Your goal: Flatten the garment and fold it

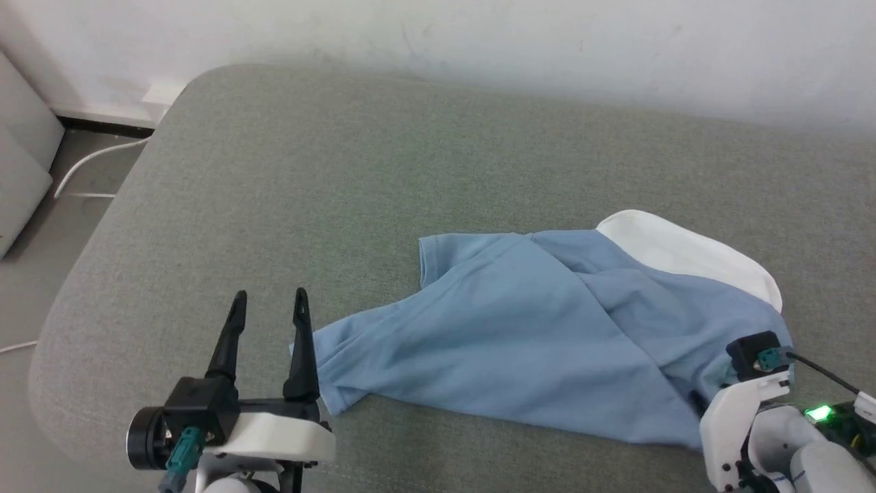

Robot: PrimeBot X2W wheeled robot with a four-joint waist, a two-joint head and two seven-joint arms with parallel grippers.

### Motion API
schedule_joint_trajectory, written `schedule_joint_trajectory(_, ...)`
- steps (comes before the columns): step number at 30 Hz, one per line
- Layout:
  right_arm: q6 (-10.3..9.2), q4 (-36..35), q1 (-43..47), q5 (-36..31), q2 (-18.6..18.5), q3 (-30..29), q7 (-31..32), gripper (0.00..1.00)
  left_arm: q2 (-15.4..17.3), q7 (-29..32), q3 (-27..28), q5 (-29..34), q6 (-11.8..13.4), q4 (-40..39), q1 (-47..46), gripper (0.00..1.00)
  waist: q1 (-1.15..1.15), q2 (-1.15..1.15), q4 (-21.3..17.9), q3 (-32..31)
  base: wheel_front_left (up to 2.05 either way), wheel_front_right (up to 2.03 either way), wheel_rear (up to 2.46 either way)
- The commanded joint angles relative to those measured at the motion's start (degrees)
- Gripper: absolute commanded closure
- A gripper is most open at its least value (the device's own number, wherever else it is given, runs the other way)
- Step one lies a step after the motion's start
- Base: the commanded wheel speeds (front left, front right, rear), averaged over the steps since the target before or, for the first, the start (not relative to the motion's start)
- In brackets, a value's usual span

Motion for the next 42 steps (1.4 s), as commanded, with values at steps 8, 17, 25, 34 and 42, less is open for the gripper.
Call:
schedule_joint_trajectory(8, -0.16, 3.3, -4.0, -7.8, -4.1, -5.8, -4.6, 1.00, -1.2, -0.3, 0.5, 1.2, -2.3, 0.8, 0.2, 0.00, 0.01, 0.00, -1.6, 0.0, 0.00, 0.00, 0.00)
schedule_joint_trajectory(17, -0.16, 0.6, -5.1, -8.1, -2.5, -4.8, -10.8, 0.00, 0.5, 4.7, -2.1, 1.7, -5.9, 8.5, -5.5, 0.00, 0.01, 0.00, -8.2, 1.3, 0.00, 0.00, 0.00)
schedule_joint_trajectory(25, -0.16, -10.7, -1.3, -5.5, 0.6, -8.2, -17.0, 0.00, 3.5, 15.7, -3.0, 2.2, -7.7, 14.7, -14.6, 0.00, 0.01, 0.00, -15.3, 4.1, 0.00, 0.00, 0.00)
schedule_joint_trajectory(34, -0.16, -20.6, 3.1, -5.0, 5.1, -9.7, -18.7, 0.00, 7.6, 31.9, -3.4, 2.9, -8.3, 26.6, -23.7, 0.00, 0.01, 0.00, -22.4, 8.8, 0.00, 0.00, 0.00)
schedule_joint_trajectory(42, -0.16, -21.6, 3.7, -5.1, 6.4, -9.3, -19.4, 0.00, 9.6, 38.8, -5.4, 3.0, -10.9, 34.2, -26.1, 0.76, 0.01, 0.00, -24.1, 11.3, 0.00, 0.00, 0.00)
